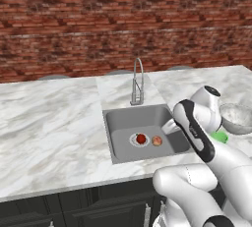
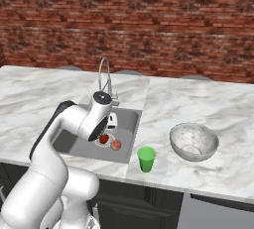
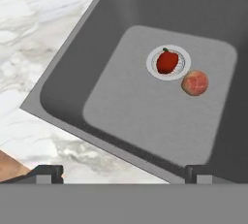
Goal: Remove the peach and bell pepper from the sink. Then move the bowl and cup from the counter to the sink for washing.
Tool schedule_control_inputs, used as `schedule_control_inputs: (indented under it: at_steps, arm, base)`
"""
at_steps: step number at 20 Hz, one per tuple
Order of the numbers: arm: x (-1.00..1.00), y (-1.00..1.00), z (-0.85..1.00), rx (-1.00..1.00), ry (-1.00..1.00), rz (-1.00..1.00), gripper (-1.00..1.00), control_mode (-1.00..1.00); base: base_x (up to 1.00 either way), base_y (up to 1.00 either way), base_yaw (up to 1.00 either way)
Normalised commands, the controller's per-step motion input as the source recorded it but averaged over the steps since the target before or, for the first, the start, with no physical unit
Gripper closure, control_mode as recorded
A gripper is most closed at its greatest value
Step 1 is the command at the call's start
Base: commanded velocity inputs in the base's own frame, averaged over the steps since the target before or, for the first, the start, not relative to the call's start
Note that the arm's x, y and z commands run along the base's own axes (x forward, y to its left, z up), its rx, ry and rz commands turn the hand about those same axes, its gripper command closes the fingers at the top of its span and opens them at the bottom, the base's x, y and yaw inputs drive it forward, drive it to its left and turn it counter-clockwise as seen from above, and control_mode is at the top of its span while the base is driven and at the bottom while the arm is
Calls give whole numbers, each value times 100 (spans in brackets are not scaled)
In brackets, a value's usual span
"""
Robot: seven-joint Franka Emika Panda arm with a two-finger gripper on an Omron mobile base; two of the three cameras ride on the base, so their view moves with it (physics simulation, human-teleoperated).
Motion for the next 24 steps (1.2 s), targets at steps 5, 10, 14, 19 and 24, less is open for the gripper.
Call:
schedule_control_inputs:
  at_steps: [5, 10, 14, 19, 24]
  arm:
    - [25, 13, -15, 1, 0, 0, -100, -100]
    - [24, 14, -13, 0, 1, 0, -100, -100]
    - [24, 12, -15, 0, 0, 0, -100, -100]
    - [13, 8, -23, 0, 0, 0, -100, -100]
    - [19, 13, -24, 0, 0, 0, -100, -100]
  base:
    - [0, 0, 0]
    - [0, 0, 0]
    - [0, 0, 0]
    - [0, 0, 0]
    - [0, 0, 0]
